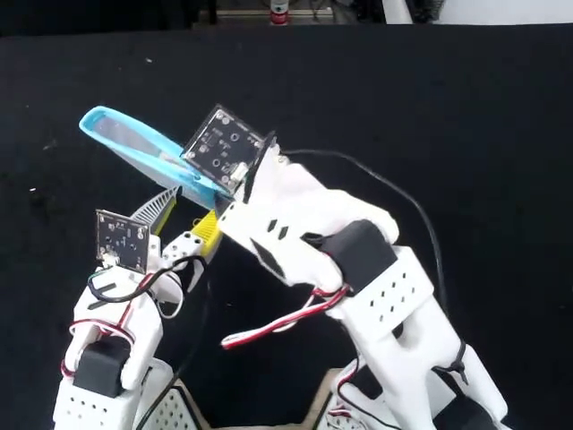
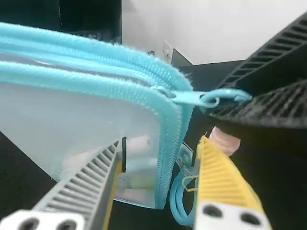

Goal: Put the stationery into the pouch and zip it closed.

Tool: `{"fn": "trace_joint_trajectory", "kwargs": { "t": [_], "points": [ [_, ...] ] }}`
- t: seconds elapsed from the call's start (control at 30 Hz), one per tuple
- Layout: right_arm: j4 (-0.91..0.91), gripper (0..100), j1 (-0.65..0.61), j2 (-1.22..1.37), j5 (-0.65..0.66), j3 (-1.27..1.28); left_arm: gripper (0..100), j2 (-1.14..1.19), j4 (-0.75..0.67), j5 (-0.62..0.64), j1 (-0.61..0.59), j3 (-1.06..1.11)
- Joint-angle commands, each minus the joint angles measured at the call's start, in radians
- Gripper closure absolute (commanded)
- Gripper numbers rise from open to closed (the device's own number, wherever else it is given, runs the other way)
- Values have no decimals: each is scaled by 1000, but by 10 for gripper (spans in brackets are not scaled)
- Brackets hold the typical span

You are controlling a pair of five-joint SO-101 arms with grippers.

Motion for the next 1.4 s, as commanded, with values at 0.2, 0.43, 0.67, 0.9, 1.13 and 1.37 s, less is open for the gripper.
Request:
{"fn": "trace_joint_trajectory", "kwargs": {
  "t": [0.2,0.43,0.67,0.9,1.13,1.37],
  "points": [
    [14,988,-32,-27,34,-104,756,-8,-161,2,-8,65],
    [25,988,-32,-27,35,-104,758,-8,-155,-3,-25,67],
    [2,988,-32,-27,35,-105,758,-9,-114,-8,-125,50],
    [-57,988,-60,-27,35,-104,758,-9,118,-72,-128,-102],
    [-89,988,-138,-25,29,-104,758,-9,164,-203,-134,-151],
    [-112,988,-137,-25,34,-104,758,-9,157,-281,-217,-166]
  ]
}}
